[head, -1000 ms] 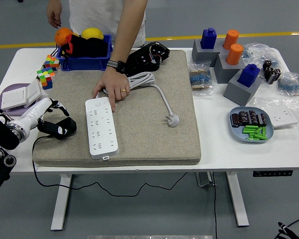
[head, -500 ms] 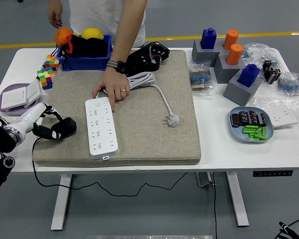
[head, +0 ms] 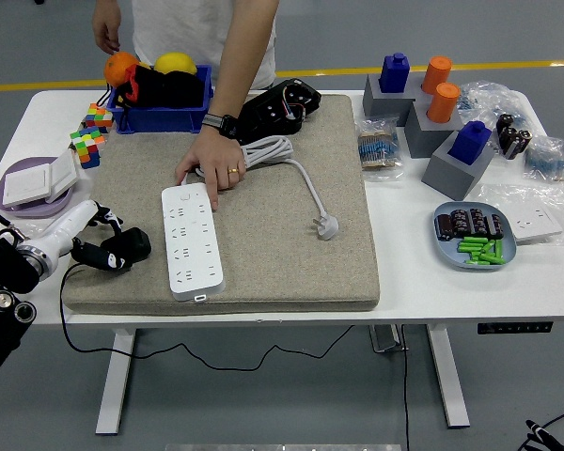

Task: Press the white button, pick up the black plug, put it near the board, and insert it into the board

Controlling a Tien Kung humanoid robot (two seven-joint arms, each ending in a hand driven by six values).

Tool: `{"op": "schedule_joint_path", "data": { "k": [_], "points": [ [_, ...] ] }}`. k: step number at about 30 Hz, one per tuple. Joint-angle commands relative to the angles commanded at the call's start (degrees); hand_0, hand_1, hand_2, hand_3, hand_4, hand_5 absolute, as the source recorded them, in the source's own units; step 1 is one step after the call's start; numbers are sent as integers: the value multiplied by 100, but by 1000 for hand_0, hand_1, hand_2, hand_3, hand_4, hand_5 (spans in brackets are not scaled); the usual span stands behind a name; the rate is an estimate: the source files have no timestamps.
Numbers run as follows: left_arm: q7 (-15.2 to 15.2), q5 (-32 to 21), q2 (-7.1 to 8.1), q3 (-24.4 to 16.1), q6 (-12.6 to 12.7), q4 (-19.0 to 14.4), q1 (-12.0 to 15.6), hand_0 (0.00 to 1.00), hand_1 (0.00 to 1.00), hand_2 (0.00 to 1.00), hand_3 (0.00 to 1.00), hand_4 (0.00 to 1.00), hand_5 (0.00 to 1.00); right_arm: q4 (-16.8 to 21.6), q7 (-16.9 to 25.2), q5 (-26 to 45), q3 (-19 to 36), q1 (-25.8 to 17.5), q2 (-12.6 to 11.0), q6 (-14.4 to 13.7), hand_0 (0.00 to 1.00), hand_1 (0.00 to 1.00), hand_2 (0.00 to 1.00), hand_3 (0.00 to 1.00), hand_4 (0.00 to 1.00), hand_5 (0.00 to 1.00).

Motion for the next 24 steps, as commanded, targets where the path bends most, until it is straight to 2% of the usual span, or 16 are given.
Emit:
{"op": "schedule_joint_path", "data": {
  "k": [1, 2, 7, 8, 17, 24],
  "points": [
    [-10, -7, -1, 15, 14, -6, -7, 698, 705, 629, 481, 937, 2, 2, 1, 2, -2, 0, 1, 0, 824, 764, 746, 738, 787, 569],
    [-8, -12, -2, 26, 21, -7, -13, 586, 617, 538, 460, 901, 2, 3, 2, 4, -2, 0, 2, -1, 824, 764, 746, 738, 788, 568],
    [60, -27, -12, 70, 23, 39, -42, 586, 617, 538, 460, 901, 2, 8, 6, 3, 2, -4, 14, -1, 824, 764, 746, 738, 788, 568],
    [77, -23, -13, 70, 17, 51, -44, 425, 517, 485, 450, 864, 2, 10, 8, 3, 3, -6, 15, -1, 824, 764, 746, 738, 788, 569],
    [158, -71, 7, 75, -38, 61, -56, 397, 508, 478, 458, 847, 2, 6, 13, -29, 64, -11, 22, -3, 824, 763, 746, 737, 788, 568],
    [3, -203, 28, 65, 41, 25, -68, 393, 497, 473, 466, 828, 2, 8, 30, -51, 125, -18, 33, -18, 824, 763, 746, 738, 788, 567]
  ]
}}
